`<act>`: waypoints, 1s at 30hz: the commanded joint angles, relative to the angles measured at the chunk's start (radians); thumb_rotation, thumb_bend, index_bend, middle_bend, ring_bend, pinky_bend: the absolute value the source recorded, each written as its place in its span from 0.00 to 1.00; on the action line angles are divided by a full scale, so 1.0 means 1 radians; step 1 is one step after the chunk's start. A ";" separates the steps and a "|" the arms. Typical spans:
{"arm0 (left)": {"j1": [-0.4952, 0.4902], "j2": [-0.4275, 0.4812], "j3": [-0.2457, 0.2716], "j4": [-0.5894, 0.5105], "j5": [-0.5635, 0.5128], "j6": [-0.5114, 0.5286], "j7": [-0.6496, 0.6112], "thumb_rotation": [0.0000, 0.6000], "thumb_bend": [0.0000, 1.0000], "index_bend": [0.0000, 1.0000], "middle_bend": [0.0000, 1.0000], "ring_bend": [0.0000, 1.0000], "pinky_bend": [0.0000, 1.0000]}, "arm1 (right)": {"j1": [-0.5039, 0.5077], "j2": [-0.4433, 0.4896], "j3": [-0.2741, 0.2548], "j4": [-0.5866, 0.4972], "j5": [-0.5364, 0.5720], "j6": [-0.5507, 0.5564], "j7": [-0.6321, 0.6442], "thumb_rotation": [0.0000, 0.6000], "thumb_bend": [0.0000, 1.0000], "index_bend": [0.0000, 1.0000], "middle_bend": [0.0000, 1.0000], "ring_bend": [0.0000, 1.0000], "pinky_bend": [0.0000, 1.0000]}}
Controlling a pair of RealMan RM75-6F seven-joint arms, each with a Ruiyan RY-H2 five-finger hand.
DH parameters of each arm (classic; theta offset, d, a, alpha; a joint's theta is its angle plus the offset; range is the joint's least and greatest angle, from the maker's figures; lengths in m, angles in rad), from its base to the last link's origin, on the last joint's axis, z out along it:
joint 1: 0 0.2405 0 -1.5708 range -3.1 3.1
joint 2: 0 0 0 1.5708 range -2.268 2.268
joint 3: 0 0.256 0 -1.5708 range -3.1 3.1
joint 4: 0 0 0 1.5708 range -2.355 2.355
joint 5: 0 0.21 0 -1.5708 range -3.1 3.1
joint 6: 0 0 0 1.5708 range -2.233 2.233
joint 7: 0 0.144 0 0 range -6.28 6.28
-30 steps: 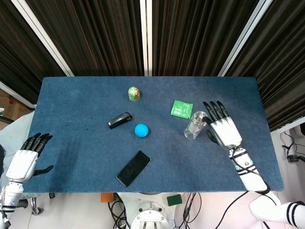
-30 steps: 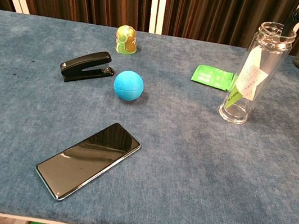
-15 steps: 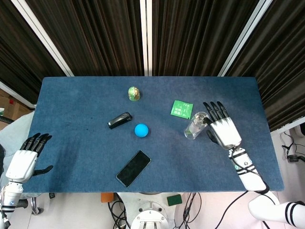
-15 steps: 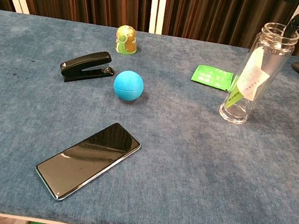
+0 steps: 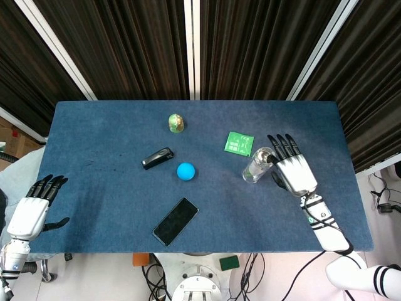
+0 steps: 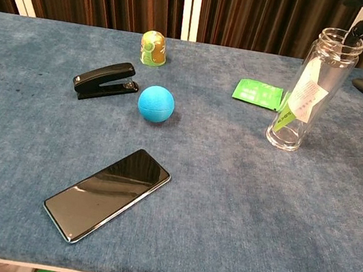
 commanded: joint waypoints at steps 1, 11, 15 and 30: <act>0.000 0.000 0.000 -0.001 0.000 0.000 0.001 1.00 0.02 0.12 0.12 0.04 0.14 | -0.001 0.003 0.000 -0.001 -0.007 0.004 0.008 1.00 0.33 0.45 0.00 0.00 0.00; -0.003 0.000 -0.001 -0.007 0.001 -0.004 0.009 1.00 0.02 0.12 0.12 0.04 0.14 | -0.018 0.036 -0.001 -0.031 -0.055 0.047 0.060 1.00 0.33 0.39 0.01 0.00 0.00; -0.001 0.000 0.000 -0.009 0.002 0.000 0.009 1.00 0.02 0.12 0.12 0.04 0.13 | -0.057 0.067 -0.021 -0.061 -0.108 0.113 0.104 1.00 0.33 0.37 0.01 0.00 0.00; 0.003 0.006 -0.005 -0.012 0.030 0.042 0.007 1.00 0.02 0.12 0.12 0.04 0.13 | -0.447 0.050 -0.170 0.281 -0.127 0.509 0.418 1.00 0.33 0.00 0.00 0.00 0.00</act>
